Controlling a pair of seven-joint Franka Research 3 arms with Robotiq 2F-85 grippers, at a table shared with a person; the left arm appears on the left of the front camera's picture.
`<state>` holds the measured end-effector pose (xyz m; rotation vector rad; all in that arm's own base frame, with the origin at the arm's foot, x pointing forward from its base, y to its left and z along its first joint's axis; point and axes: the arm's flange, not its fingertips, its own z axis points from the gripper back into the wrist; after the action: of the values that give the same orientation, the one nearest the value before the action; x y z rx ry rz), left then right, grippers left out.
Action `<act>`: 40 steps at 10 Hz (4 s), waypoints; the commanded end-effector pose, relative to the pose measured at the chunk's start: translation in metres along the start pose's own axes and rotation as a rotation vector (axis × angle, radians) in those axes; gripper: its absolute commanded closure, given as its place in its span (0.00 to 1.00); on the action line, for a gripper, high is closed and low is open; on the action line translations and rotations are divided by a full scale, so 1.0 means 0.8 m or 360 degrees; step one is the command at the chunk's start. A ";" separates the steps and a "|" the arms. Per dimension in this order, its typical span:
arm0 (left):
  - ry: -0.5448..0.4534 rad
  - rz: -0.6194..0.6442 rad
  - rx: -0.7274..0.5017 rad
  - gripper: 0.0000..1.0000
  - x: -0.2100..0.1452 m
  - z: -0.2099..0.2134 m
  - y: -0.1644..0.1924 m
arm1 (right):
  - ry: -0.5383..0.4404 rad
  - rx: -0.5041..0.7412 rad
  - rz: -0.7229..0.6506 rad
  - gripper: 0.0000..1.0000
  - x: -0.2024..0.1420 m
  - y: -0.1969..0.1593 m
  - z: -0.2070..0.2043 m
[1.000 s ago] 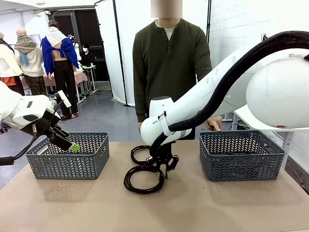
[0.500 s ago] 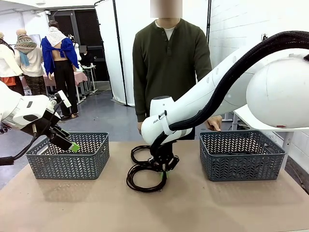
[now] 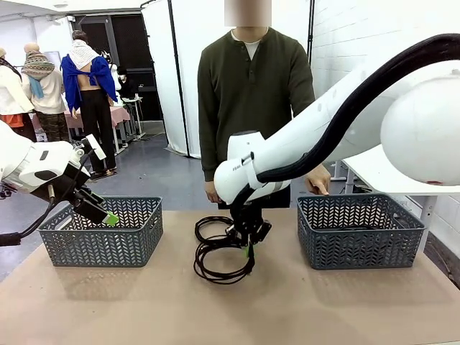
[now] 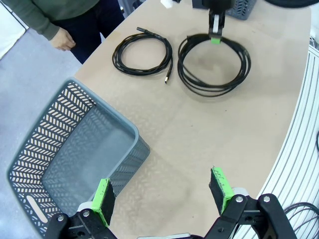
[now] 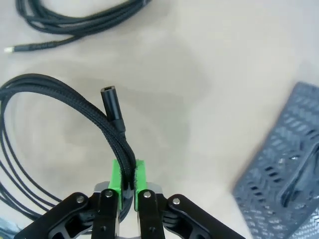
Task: Organize the cables according to human instructions.
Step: Pick up a bundle of cables and place it in the basket indicated by the human.
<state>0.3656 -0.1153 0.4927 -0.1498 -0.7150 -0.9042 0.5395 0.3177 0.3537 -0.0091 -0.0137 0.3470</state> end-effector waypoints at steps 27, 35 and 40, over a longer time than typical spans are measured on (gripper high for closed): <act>-0.0019 0.0011 -0.0011 0.00 0.000 -0.002 0.002 | 0.0035 -0.0073 0.1791 1.00 0.089 -0.322 0.172; -0.0019 0.0011 -0.0011 0.00 0.000 -0.002 0.002 | 0.0042 -0.0111 0.1848 1.00 0.050 -0.352 0.147; -0.0019 0.0011 -0.0011 0.00 0.000 -0.002 0.002 | 0.0063 -0.0093 0.1868 1.00 0.043 -0.355 0.134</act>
<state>0.3655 -0.1154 0.4928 -0.1498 -0.7150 -0.9043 0.6751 0.0684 0.4671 -0.0774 0.0534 1.4879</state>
